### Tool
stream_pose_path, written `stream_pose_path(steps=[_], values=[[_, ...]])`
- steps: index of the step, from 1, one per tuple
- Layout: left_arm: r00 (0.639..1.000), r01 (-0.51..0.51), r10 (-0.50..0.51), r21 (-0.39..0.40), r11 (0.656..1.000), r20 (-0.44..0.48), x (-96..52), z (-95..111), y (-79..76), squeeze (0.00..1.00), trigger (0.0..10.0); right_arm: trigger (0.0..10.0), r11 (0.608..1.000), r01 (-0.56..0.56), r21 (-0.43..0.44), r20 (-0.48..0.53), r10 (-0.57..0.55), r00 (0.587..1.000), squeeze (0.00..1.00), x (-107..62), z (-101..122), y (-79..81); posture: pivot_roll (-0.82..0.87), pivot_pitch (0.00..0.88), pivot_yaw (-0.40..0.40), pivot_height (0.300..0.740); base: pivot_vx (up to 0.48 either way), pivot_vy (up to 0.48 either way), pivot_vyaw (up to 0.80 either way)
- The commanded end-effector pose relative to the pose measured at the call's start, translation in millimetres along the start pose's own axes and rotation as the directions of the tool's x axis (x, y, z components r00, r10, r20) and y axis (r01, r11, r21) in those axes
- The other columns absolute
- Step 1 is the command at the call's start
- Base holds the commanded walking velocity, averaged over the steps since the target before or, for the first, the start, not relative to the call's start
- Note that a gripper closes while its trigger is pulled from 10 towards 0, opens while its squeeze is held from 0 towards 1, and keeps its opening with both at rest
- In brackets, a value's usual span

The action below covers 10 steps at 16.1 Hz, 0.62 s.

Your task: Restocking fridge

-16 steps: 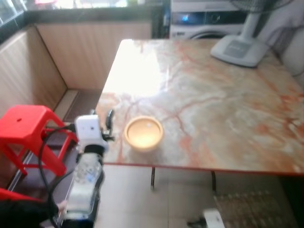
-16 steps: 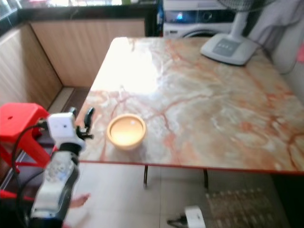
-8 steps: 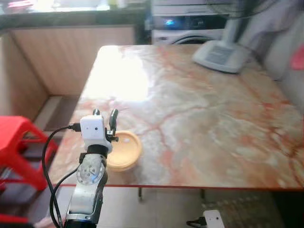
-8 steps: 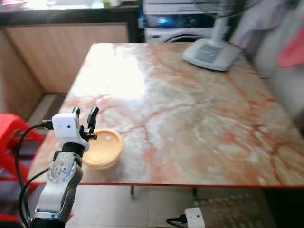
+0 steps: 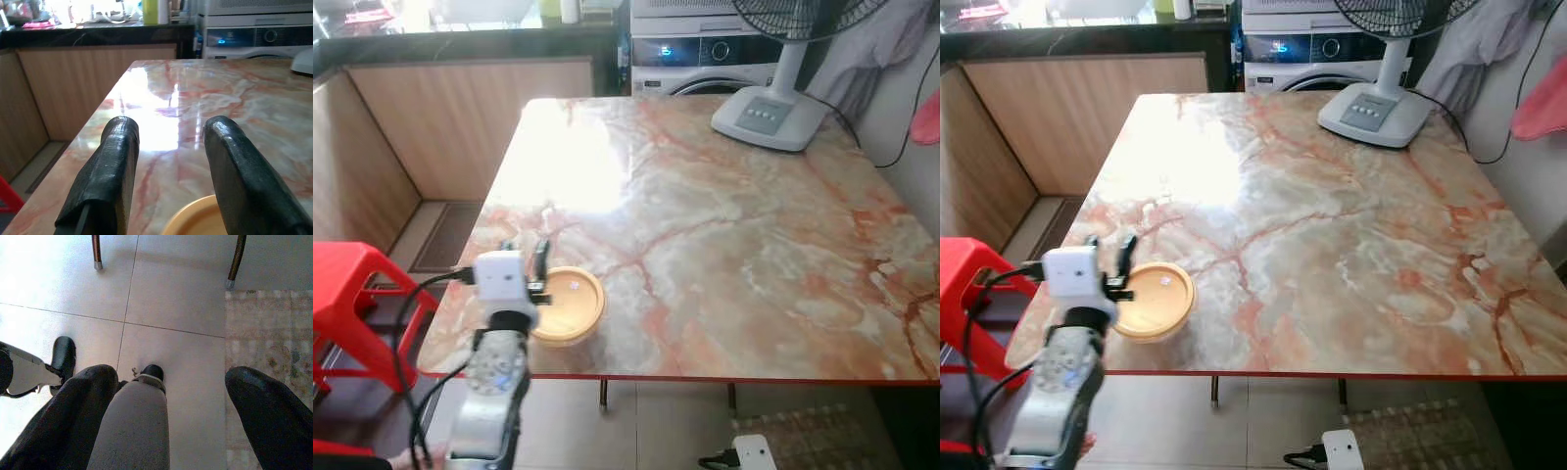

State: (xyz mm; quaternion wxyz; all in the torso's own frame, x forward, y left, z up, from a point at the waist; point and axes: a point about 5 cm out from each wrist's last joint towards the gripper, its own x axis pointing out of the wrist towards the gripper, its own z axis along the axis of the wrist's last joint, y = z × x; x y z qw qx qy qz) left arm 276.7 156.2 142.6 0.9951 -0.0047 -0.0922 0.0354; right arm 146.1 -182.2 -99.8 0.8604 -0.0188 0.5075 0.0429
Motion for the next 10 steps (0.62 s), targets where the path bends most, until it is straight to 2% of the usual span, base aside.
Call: stream_pose_path(steps=[1,3,4,5,6,7,8,10], values=[[1.0,0.013,-0.013,-0.007,1.0,-0.022,-0.3,-2,4.0,1.0,10.0,10.0,1.0,-0.005,-0.007,-0.017,0.004,1.0,0.0,0.0,-3,1.8,0.08,0.06,0.021,0.74,0.0,0.0,0.0],[0.999,0.008,-0.009,-0.01,1.0,-0.04,-0.7,-5,5.6,1.0,10.0,10.0,1.0,-0.003,-0.002,-0.015,0.003,1.0,0.0,-0.1,-3,1.6,0.07,0.059,0.022,0.74,0.0,0.0,0.0],[0.999,0.013,-0.015,-0.039,0.999,-0.05,-1.2,-6,5.6,1.0,10.0,10.0,1.0,-0.002,0.0,-0.014,0.002,1.0,0.0,-0.1,-3,1.4,0.07,0.06,0.022,0.74,0.0,0.0,0.0],[0.99,0.096,-0.102,-0.061,0.993,-0.098,-3.8,-12,-1.3,1.0,10.0,10.0,1.0,0.001,0.001,-0.014,-0.001,1.0,0.0,-0.1,-3,1.1,0.07,0.062,0.019,0.74,0.0,0.0,0.0],[0.986,0.117,-0.125,-0.076,0.99,-0.115,-5.1,-15,-3.2,1.0,10.0,10.0,1.0,0.012,0.017,-0.014,-0.012,1.0,0.0,-0.2,-3,0.7,0.07,0.063,0.019,0.74,0.0,0.0,0.0],[0.98,0.114,-0.136,-0.153,0.982,-0.145,-6.7,-21,-3.4,1.0,10.0,10.0,0.999,0.019,0.027,-0.014,-0.019,1.0,0.0,-0.3,-4,0.4,0.07,0.063,0.02,0.74,0.0,0.0,0.0],[0.979,0.115,-0.142,-0.173,0.978,-0.148,-7.0,-21,-3.4,1.0,10.0,10.0,0.999,0.021,0.029,-0.014,-0.02,1.0,0.0,-0.3,-4,0.4,0.07,0.063,0.02,0.74,0.0,0.0,0.0],[0.982,0.115,-0.137,-0.161,0.98,-0.132,-7.2,-19,-1.1,1.0,10.0,10.0,0.999,0.024,0.035,-0.012,-0.023,1.0,0.0,-0.3,-4,0.4,0.07,0.063,0.021,0.74,0.0,0.0,0.0]])
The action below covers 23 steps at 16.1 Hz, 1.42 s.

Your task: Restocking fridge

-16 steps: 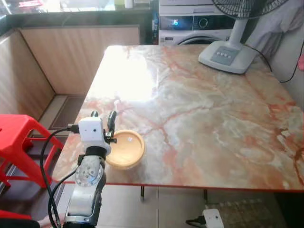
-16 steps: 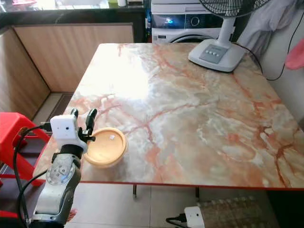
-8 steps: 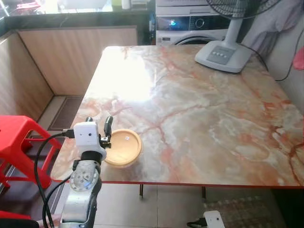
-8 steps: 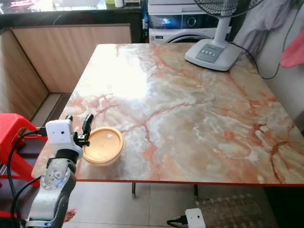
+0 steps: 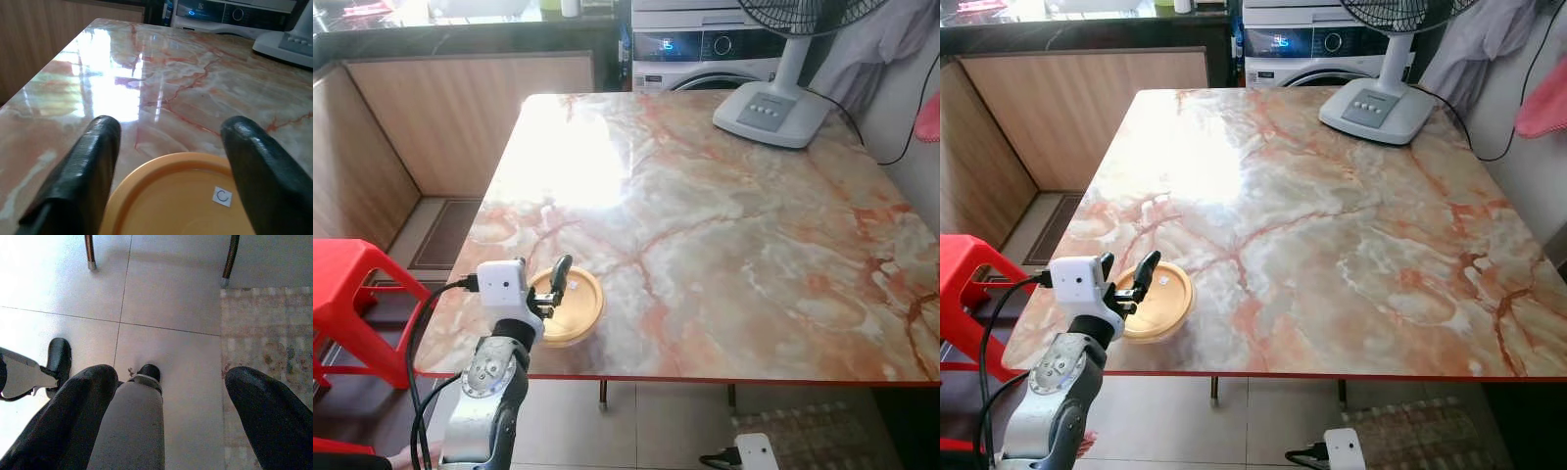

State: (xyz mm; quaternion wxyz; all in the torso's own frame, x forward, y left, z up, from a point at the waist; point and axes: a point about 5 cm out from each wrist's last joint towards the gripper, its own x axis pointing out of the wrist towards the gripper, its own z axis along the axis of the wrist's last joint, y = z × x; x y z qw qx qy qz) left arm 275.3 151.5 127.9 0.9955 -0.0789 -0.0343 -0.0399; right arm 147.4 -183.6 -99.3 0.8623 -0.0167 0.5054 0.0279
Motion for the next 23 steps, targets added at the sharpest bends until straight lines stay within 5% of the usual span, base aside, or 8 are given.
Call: stream_pose_path(steps=[1,3,4,7,14,18,23], values=[[1.0,-0.03,0.03,-0.003,1.0,-0.007,-3.5,-2,5.5,1.0,10.0,10.0,1.0,0.0,0.017,-0.016,0.001,1.0,0.0,-0.5,-5,1.8,0.07,0.063,0.021,0.74,0.0,0.0,0.0],[0.998,-0.065,0.065,0.0,0.998,-0.001,-4.4,1,8.6,1.0,10.0,10.0,1.0,0.003,0.021,-0.015,-0.002,1.0,0.0,-0.5,-5,1.7,0.08,0.061,0.02,0.74,0.0,0.0,0.0],[1.0,-0.03,0.03,-0.007,1.0,-0.009,-3.8,1,5.2,0.0,10.0,10.0,1.0,0.005,0.023,-0.015,-0.004,1.0,0.0,-0.5,-5,1.7,0.08,0.062,0.02,0.74,0.0,0.0,0.0],[0.987,0.16,-0.16,-0.022,0.987,0.014,-2.9,12,-13.6,0.0,10.0,10.0,1.0,0.01,0.028,-0.011,-0.01,1.0,0.0,-0.5,-5,1.6,0.07,0.061,0.022,0.74,0.0,0.0,0.0],[0.954,0.3,-0.299,0.025,0.954,-0.033,-8.0,11,-35.9,0.0,10.0,10.0,0.999,0.015,0.034,-0.009,-0.014,1.0,0.0,-0.5,-5,1.6,0.07,0.056,0.022,0.74,0.0,0.0,0.0],[0.962,0.271,-0.27,0.043,0.962,-0.031,-6.8,10,-36.9,0.0,10.0,10.0,1.0,0.011,0.028,-0.009,-0.011,1.0,0.0,-0.5,-5,1.6,0.07,0.057,0.02,0.74,0.0,0.0,0.0],[0.994,0.105,-0.103,-0.096,0.99,0.029,4.4,15,-25.6,0.0,10.0,10.0,1.0,0.011,0.006,-0.009,-0.011,1.0,0.0,-0.5,-4,1.1,0.07,0.059,0.019,0.74,0.0,0.0,0.0]])
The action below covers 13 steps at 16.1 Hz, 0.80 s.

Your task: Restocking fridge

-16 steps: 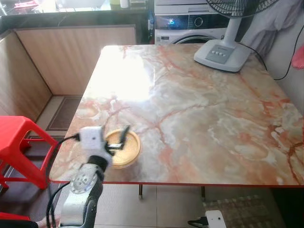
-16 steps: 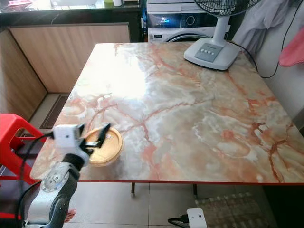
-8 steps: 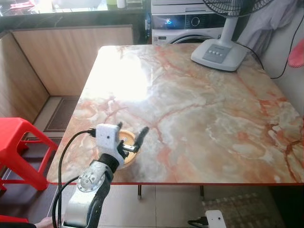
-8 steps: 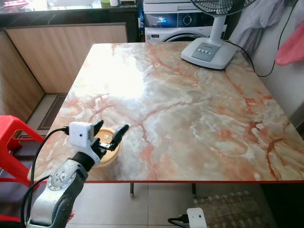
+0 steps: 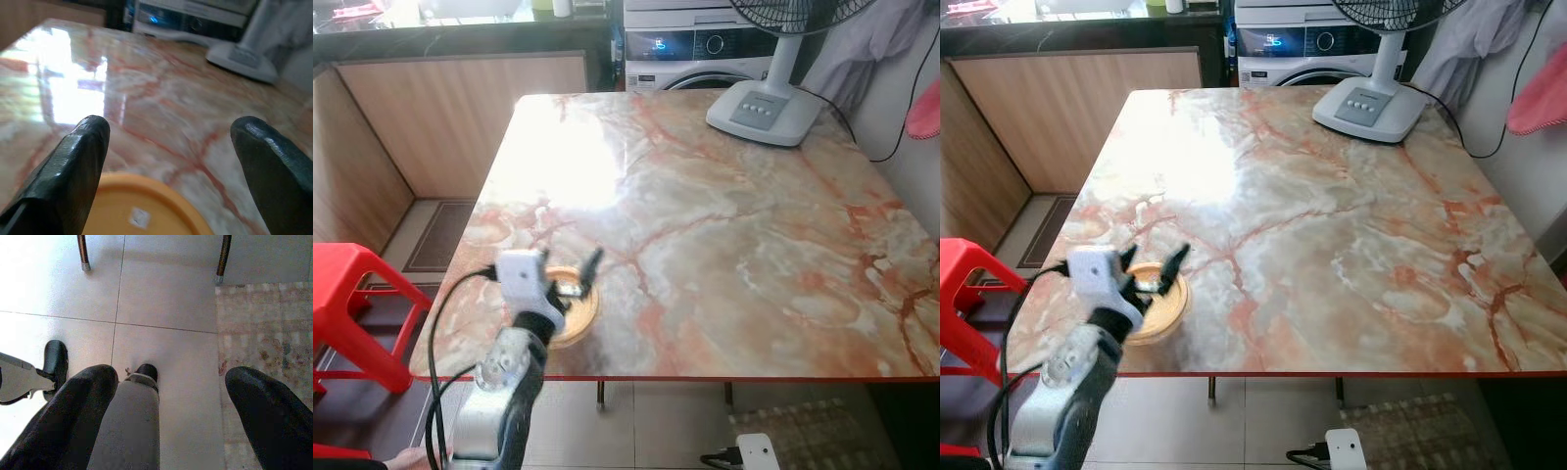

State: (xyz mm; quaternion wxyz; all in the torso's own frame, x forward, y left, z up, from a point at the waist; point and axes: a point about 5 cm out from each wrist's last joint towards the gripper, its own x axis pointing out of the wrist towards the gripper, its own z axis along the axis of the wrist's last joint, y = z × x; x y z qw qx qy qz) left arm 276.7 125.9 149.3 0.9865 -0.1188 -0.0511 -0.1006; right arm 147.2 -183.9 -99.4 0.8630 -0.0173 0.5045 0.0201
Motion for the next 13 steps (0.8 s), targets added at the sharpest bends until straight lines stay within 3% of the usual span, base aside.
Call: stream_pose_path(steps=[1,4,5,8,10,12,13], values=[[1.0,-0.007,0.007,-0.014,1.0,0.0,1.6,-1,0.0,0.0,10.0,10.0,1.0,-0.002,-0.001,-0.01,0.002,1.0,0.0,-0.4,-4,1.4,0.07,0.059,0.019,0.74,0.0,0.0,0.0],[0.999,-0.035,0.037,-0.125,0.992,0.014,7.9,2,-6.2,0.0,10.0,10.0,1.0,0.001,-0.005,-0.01,-0.001,1.0,0.0,-0.5,-4,0.9,0.07,0.059,0.019,0.74,0.0,0.0,0.0],[0.999,-0.034,0.036,-0.129,0.991,0.013,8.6,2,-7.0,0.0,10.0,10.0,1.0,0.001,-0.006,-0.01,-0.001,1.0,0.0,-0.5,-4,1.0,0.07,0.06,0.018,0.74,0.0,0.0,0.0],[0.995,0.096,-0.098,0.129,0.987,0.003,3.8,2,-22.4,0.0,10.0,10.0,1.0,-0.001,-0.011,-0.01,0.0,1.0,0.0,-0.5,-4,1.0,0.07,0.062,0.017,0.74,0.0,0.0,0.0],[0.999,-0.026,0.015,0.254,0.967,0.043,-2.0,8,-7.8,0.0,10.0,10.0,1.0,0.001,-0.01,-0.008,-0.001,1.0,0.0,-0.4,-4,1.4,0.07,0.059,0.027,0.74,0.0,0.0,0.0],[0.993,-0.115,0.089,0.392,0.913,0.083,-13.0,14,6.8,0.0,10.0,10.0,1.0,0.003,-0.009,-0.009,-0.003,1.0,0.0,-0.5,-4,1.7,0.07,0.056,0.034,0.74,0.0,0.0,0.0],[0.991,-0.125,0.097,0.414,0.901,0.087,-17.5,14,10.2,0.0,10.0,10.0,1.0,0.003,-0.008,-0.009,-0.004,1.0,0.0,-0.5,-4,1.8,0.07,0.055,0.036,0.74,0.0,0.0,0.0]])
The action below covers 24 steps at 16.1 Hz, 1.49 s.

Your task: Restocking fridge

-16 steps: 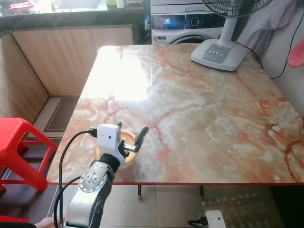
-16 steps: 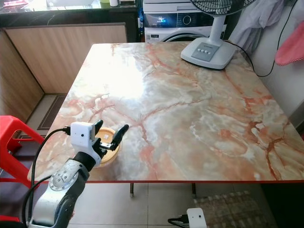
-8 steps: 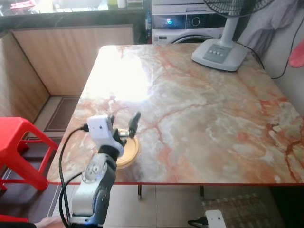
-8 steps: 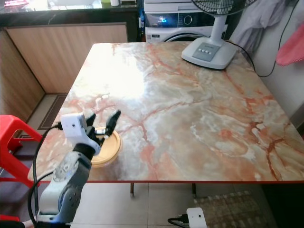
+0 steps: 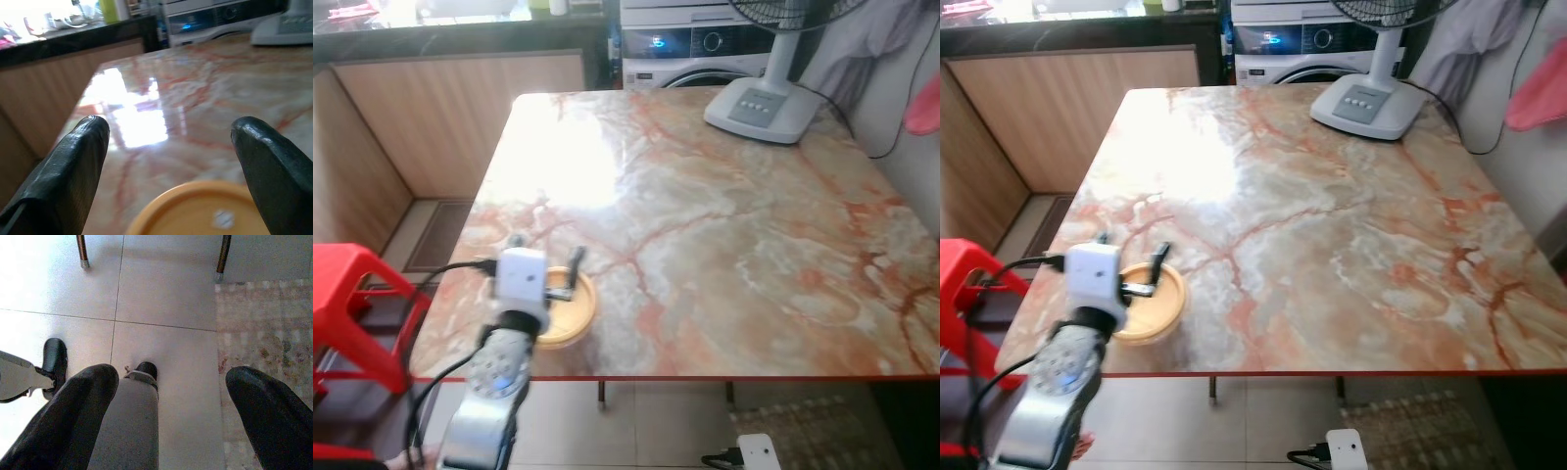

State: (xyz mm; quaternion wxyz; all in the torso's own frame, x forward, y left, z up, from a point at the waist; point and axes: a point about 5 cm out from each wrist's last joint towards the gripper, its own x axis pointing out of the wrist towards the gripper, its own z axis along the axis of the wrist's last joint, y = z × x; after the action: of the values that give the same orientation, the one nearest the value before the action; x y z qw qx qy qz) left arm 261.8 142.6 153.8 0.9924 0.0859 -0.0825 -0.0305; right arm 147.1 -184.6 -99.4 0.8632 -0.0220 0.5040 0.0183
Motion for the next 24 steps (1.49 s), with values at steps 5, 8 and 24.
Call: stream_pose_path(steps=[5,8,24], values=[[0.994,0.107,-0.106,0.121,0.987,-0.012,-24.6,-5,-1.2,0.0,10.0,10.0,1.0,0.002,0.003,-0.011,-0.002,1.0,0.0,-0.6,-6,3.4,0.08,0.055,0.049,0.74,0.0,0.0,0.0],[0.994,0.113,-0.114,0.086,0.99,0.004,-24.5,2,-15.5,0.0,10.0,10.0,1.0,0.002,0.004,-0.012,-0.002,1.0,0.0,-0.7,-6,4.0,0.07,0.044,0.056,0.74,0.0,0.0,0.0],[0.932,-0.137,0.11,-0.053,0.989,-0.345,-19.9,-29,5.0,0.0,10.0,10.0,1.0,0.001,0.004,-0.019,-0.001,1.0,0.0,-0.9,-8,4.2,0.07,0.027,0.062,0.74,0.0,0.0,0.0]])
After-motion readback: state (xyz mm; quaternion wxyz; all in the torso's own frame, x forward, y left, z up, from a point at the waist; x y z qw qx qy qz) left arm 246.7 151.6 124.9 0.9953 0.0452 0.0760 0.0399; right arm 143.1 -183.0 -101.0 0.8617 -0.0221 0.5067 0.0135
